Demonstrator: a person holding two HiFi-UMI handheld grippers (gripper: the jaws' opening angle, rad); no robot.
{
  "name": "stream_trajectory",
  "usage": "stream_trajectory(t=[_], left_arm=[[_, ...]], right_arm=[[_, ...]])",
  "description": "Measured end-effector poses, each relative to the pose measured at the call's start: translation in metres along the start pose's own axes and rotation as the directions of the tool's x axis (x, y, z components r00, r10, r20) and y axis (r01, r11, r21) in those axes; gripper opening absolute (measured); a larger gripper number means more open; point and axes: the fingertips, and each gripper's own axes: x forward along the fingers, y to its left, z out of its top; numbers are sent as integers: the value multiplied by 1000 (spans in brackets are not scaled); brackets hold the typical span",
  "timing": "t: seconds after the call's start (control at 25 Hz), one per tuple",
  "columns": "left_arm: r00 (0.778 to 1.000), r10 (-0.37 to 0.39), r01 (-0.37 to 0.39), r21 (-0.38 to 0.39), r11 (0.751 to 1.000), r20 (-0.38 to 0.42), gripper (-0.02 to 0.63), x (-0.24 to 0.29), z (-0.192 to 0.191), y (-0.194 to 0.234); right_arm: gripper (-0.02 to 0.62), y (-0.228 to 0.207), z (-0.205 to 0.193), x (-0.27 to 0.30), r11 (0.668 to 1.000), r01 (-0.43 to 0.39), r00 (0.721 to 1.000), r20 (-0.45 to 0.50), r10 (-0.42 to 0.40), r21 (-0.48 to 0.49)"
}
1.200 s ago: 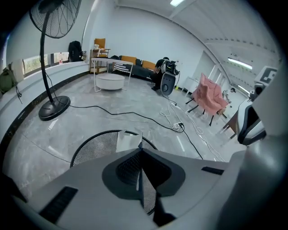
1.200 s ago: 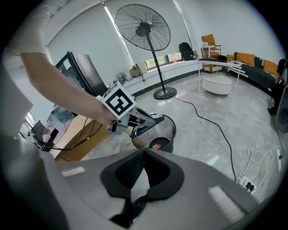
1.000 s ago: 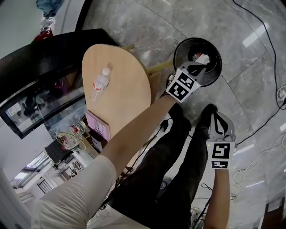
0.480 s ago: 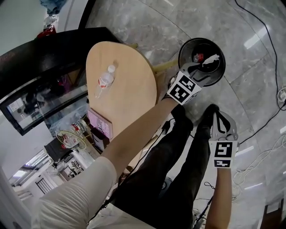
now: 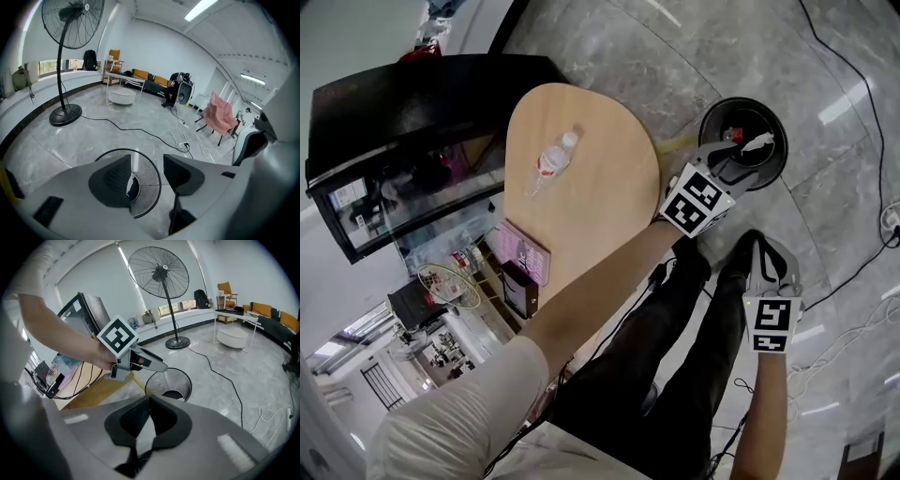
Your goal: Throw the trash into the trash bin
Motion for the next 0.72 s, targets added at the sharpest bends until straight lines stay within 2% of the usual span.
stream_trajectory(t=[0.24, 0.36, 0.52, 0.72], left_arm=[[999, 18, -18, -19, 1000, 28, 201, -37, 13, -3], [999, 31, -28, -72, 997, 43, 165, -62, 16, 0], [997, 57, -49, -125, 991, 59, 119, -96, 14, 6], [993, 102, -92, -150, 984, 56, 86, -137, -1, 13]], right_arm=[[11, 26, 13, -4, 1000, -23, 1000, -4, 23, -18], [11, 40, 22, -8, 999, -41, 999, -7, 41, -22], [11, 60, 31, -12, 998, -68, 998, -11, 68, 7], [11, 87, 39, -10, 994, -103, 994, -34, 102, -25]])
